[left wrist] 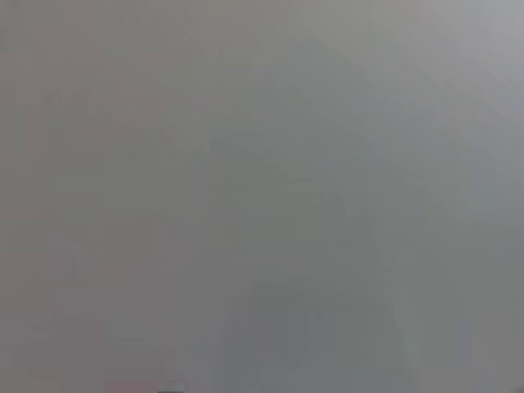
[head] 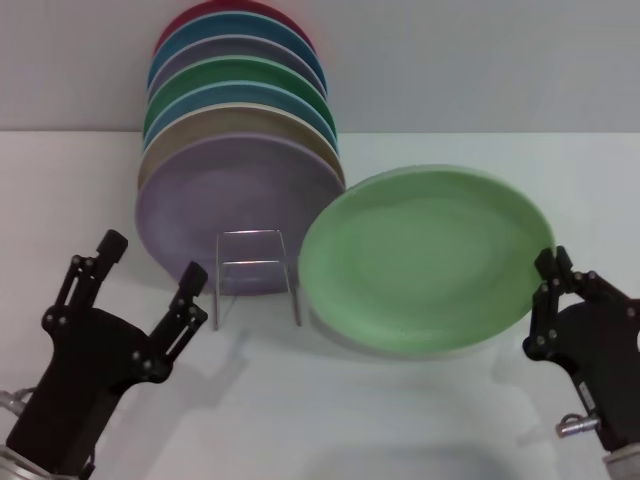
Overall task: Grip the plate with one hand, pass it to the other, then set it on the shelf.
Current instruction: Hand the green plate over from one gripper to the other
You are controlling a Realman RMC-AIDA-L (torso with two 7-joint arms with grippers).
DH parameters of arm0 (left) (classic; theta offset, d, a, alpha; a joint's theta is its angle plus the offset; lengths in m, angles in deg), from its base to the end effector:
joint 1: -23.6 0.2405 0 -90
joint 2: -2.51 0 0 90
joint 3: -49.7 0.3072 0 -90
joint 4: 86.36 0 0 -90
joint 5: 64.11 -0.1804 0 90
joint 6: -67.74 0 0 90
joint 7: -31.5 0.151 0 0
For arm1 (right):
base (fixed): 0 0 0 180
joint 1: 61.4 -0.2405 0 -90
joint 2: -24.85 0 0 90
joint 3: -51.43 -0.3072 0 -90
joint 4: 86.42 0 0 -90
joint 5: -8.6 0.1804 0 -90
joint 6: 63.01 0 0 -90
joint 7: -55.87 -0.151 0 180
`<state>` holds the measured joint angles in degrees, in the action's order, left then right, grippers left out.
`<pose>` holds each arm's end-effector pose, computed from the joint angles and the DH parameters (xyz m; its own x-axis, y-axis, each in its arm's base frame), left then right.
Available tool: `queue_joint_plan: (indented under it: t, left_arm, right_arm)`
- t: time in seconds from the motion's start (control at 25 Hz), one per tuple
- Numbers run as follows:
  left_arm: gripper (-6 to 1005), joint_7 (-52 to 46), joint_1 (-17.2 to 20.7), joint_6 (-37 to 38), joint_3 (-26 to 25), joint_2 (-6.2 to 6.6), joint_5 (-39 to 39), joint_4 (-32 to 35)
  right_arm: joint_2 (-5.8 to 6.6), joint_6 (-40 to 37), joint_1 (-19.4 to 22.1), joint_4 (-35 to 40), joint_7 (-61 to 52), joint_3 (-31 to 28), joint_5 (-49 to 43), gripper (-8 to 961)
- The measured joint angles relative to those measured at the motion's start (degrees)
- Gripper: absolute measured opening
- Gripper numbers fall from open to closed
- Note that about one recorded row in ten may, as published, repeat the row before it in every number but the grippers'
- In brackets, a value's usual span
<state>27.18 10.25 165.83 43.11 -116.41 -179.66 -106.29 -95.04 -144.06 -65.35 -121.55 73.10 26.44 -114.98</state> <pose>-0.2899 0.2201 -0.0561 0.5107 -0.2712 0.8158 0.6455 -0.5058 -0.5723 0.2986 0.2118 -0.0717 0.7057 0.2011 -0.6794 -0.6430 -0.2212 -0.7333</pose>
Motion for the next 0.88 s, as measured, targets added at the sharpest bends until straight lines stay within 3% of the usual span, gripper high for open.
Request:
queue_joint_plan:
  t: [0.32, 0.88]
  left_arm:
    - [857, 0.01, -0.29, -2.32, 0.16, 0.01, -2.67, -0.4]
    - [857, 0.02, -1.3, -8.3, 0.27, -0.07, -3.81, -0.64]
  right_arm:
    - [0.0, -4.06, -0.18, -3.74, 10.3, 10.16, 10.72, 17]
    - [0.0, -3.93, 0.78, -9.5, 29.07, 14.25, 11.97, 16]
